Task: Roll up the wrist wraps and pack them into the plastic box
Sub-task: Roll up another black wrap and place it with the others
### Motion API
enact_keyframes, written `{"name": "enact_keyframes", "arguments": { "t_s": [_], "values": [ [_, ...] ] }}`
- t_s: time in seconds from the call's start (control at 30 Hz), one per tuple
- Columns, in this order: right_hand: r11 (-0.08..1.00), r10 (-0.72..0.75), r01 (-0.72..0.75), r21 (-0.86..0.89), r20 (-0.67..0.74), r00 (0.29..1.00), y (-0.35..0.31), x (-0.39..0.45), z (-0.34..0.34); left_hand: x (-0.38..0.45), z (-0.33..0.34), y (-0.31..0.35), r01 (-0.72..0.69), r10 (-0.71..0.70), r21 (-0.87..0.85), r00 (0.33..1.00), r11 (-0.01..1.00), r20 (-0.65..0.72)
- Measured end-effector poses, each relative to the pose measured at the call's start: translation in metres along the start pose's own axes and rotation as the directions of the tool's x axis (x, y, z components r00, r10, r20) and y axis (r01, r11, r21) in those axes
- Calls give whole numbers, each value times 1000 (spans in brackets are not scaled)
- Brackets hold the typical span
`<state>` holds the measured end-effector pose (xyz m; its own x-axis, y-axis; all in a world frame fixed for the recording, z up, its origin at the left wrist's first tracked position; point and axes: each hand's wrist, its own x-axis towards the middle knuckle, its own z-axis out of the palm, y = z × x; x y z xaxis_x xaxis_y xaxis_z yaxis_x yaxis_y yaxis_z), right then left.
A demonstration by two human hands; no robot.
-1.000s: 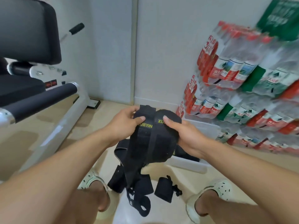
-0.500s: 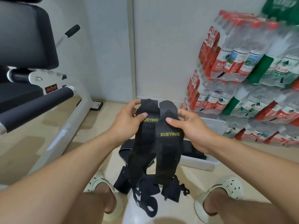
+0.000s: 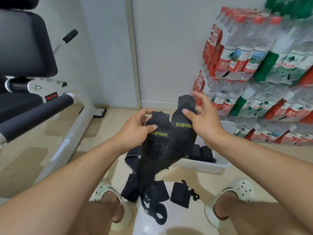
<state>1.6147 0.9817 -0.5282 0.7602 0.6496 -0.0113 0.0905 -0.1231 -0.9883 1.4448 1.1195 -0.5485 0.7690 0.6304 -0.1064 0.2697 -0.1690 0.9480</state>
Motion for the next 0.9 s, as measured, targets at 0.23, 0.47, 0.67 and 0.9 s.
{"name": "enact_keyframes", "arguments": {
  "t_s": [0.23, 0.47, 0.67, 0.9],
  "values": [
    [974, 171, -193, 122, 168, 971, 3, 4, -5, 1, -1, -3, -40, 37, -45, 997, 998, -65],
    [866, 433, -499, 44, 433, 790, 6, 0, -4, 7, -2, 3, -79, 25, -180, 958, 981, -285],
    [957, 290, -246, -156, 454, 843, 7, -11, 7, 7, 0, 4, -75, 23, -235, 976, 969, -218],
    [951, 286, -308, -9, 398, 872, -5, -12, 15, -1, 0, 13, 86, -106, -358, 994, 930, -35]
  ]
}}
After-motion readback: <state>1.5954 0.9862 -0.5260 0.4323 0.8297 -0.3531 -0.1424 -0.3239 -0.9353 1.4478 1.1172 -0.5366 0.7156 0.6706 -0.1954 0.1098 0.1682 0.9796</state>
